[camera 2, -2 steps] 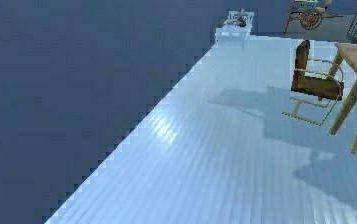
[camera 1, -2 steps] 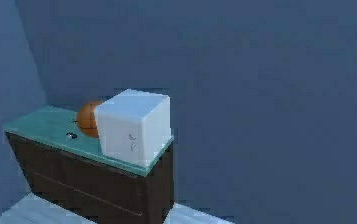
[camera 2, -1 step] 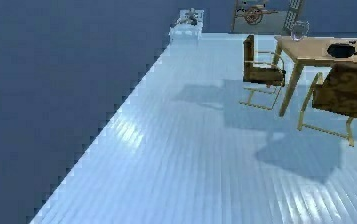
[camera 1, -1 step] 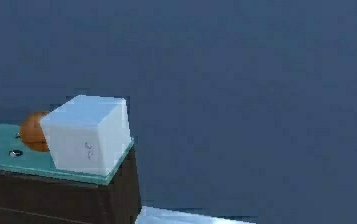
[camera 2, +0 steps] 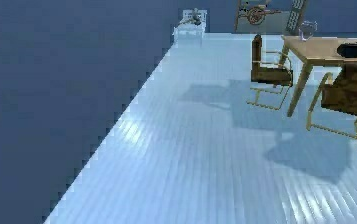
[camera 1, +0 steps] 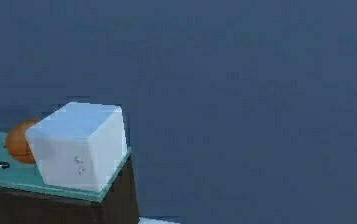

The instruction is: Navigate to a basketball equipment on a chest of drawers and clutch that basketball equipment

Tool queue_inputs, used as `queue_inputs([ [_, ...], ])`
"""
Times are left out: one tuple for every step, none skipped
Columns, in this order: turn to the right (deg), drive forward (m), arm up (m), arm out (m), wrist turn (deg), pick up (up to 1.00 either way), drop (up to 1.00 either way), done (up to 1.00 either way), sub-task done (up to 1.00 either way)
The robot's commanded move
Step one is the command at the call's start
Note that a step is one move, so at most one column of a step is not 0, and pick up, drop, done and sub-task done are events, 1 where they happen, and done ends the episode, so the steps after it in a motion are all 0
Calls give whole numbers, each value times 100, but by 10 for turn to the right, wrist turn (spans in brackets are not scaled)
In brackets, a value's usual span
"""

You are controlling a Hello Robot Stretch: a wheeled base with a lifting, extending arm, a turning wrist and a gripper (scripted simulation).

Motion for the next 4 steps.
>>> queue_inputs([
  [-450,0,0,0,0,0,0,0,0],
  [-330,0,0,0,0,0,0,0,0],
  [0,60,0,0,0,0,0,0,0],
  [-210,0,0,0,0,0,0,0,0],
])
